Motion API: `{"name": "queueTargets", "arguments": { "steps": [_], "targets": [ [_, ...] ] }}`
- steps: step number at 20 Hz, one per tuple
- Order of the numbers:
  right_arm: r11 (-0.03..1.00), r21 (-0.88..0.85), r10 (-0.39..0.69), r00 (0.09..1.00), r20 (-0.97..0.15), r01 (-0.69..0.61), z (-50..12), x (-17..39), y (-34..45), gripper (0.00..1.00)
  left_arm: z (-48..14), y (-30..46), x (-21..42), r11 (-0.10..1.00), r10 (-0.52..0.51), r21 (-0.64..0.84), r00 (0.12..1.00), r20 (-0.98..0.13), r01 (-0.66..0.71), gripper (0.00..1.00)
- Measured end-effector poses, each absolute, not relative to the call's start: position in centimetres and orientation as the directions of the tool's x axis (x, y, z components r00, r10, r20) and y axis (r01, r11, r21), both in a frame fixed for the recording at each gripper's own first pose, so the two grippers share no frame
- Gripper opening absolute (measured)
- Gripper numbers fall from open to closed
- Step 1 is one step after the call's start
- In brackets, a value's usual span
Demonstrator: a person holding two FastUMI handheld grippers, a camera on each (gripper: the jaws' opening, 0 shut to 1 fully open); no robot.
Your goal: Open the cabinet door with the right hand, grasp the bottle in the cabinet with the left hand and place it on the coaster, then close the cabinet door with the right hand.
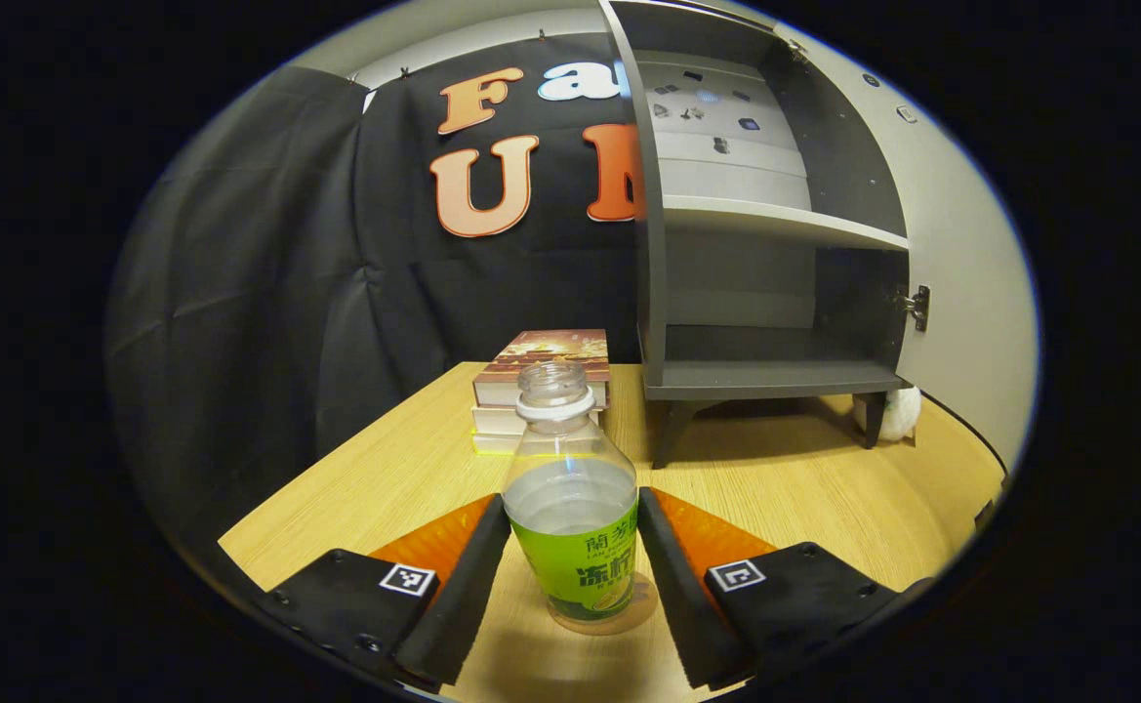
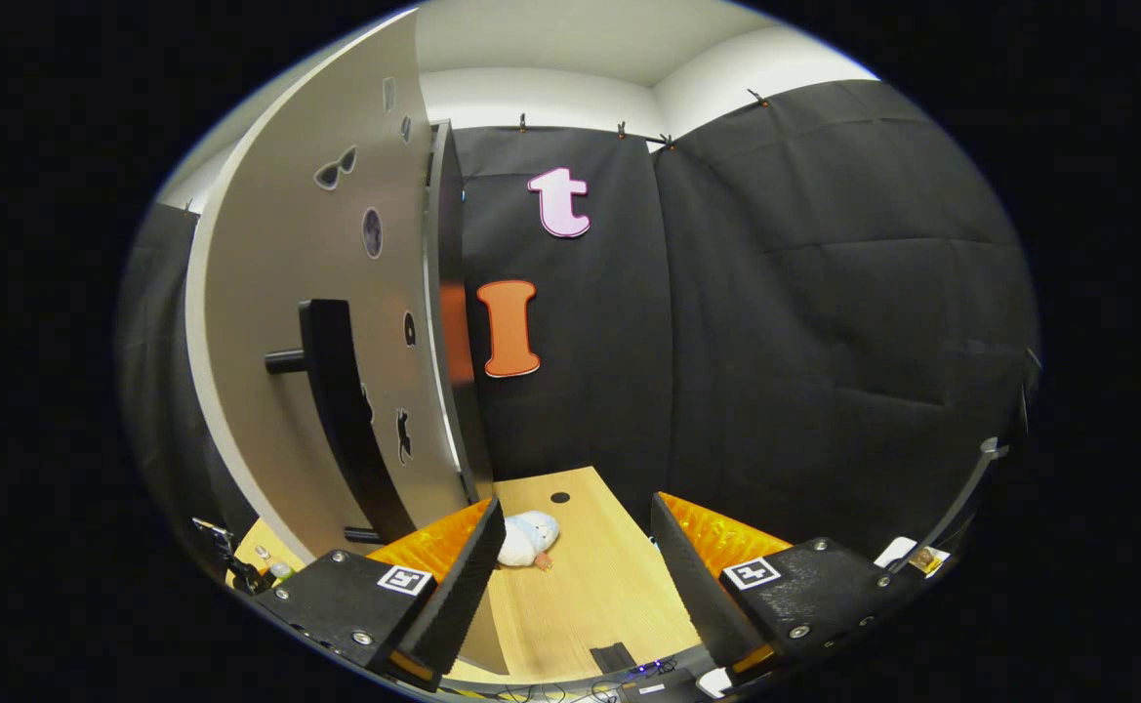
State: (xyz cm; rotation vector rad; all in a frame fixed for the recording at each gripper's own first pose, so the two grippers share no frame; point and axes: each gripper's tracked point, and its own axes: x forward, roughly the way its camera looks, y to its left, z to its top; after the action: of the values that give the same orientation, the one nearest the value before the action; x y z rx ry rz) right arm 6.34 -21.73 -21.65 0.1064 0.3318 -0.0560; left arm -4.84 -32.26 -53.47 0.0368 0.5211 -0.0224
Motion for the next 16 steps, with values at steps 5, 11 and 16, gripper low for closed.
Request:
{"name": "queueTargets", "arguments": {
  "steps": [5,11,16],
  "targets": [
    [0.994,0.095,-0.012,0.943,-0.332,0.046,-21.7,6.0,-20.7,0.93,-53.0,-32.4,-5.5,0.999,-0.016,0.027,0.867,-0.498,0.034,0.91],
    [0.996,0.079,-0.02,0.946,-0.323,0.048,-21.4,5.8,-20.4,0.99,-51.6,-32.5,-6.5,0.999,-0.025,0.024,0.869,-0.495,0.042,0.99],
    [0.996,0.084,0.013,0.947,-0.32,0.015,-21.2,5.8,-19.0,0.9,-48.0,-32.0,-8.7,0.999,-0.046,-0.022,0.872,-0.488,0.041,0.99]
  ]
}}
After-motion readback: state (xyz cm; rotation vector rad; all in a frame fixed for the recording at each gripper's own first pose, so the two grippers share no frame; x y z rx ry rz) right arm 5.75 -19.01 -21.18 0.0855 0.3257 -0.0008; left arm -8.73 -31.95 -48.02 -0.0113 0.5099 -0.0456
